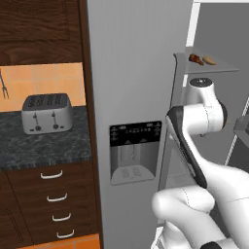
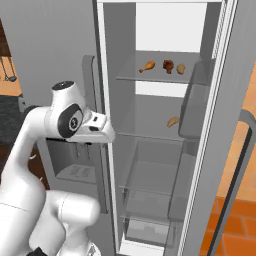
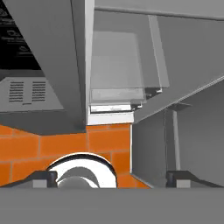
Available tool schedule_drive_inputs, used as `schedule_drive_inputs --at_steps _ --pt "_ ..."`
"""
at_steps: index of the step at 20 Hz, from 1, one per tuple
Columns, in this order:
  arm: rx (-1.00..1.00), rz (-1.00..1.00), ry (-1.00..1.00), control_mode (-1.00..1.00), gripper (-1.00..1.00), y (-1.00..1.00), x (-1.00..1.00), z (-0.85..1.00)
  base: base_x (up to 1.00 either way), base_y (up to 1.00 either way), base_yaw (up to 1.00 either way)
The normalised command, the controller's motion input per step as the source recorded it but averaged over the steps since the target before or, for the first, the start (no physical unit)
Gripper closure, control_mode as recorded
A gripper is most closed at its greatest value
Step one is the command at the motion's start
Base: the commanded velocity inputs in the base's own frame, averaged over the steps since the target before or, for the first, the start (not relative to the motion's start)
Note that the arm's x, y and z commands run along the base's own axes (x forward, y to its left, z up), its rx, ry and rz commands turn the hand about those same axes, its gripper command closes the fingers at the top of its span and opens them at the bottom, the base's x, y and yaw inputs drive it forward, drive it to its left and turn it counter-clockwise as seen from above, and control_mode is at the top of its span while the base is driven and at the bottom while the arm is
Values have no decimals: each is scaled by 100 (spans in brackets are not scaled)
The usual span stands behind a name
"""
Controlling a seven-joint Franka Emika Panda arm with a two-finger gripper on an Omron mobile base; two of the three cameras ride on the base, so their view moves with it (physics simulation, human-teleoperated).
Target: Place one sweet potato and one chicken drumstick in each tupperware on the nearby counter, to pack two identical lunches.
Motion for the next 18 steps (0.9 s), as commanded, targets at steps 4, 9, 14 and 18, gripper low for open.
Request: schedule_drive_inputs --at_steps 4,9,14,18 --pt "0 -26 -1 -100 -100 -100 21 24 0 0 0" --pt "0 -5 0 -100 -100 -100 79 37 0 0 0" --pt "0 1 0 -100 -100 -60 100 0 0 0 0" --pt "2 6 0 -100 -100 -28 100 -32 0 0 0"
